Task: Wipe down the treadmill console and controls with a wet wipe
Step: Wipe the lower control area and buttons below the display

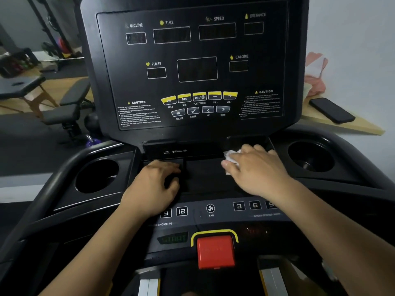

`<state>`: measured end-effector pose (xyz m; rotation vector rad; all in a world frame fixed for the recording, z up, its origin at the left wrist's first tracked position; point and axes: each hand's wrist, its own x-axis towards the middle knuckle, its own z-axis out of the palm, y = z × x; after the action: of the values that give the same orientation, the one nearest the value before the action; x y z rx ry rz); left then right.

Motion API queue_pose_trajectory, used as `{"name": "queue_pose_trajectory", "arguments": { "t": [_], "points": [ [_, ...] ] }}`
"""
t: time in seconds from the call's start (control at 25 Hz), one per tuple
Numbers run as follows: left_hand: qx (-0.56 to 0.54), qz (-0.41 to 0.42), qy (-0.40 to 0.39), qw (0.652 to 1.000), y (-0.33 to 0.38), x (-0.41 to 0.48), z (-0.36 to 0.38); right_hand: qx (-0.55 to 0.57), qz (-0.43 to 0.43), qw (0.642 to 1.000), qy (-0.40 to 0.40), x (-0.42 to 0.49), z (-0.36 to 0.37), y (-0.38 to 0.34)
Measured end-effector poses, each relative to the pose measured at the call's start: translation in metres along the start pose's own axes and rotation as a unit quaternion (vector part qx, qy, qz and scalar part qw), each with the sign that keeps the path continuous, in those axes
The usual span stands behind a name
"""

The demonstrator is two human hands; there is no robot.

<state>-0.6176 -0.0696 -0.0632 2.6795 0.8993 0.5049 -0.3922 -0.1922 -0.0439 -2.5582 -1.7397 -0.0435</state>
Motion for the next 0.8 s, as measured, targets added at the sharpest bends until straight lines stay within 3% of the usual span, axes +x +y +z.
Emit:
{"name": "queue_pose_trajectory", "arguments": {
  "t": [0.2,0.36,0.56,0.8],
  "points": [
    [-0.003,-0.007,-0.006,1.000,0.003,0.000,-0.003,-0.132,0.069,0.989,0.007,0.002,-0.010,0.030],
    [-0.001,-0.005,-0.005,1.000,0.004,-0.001,-0.004,-0.168,0.089,0.982,-0.003,0.006,-0.017,0.041],
    [-0.001,-0.007,-0.006,1.000,0.004,0.001,-0.003,-0.107,0.068,0.991,-0.031,-0.012,-0.022,0.039],
    [0.017,-0.004,-0.008,1.000,0.009,0.001,-0.004,0.019,-0.051,0.999,-0.007,-0.052,-0.017,-0.060]
  ]
}}
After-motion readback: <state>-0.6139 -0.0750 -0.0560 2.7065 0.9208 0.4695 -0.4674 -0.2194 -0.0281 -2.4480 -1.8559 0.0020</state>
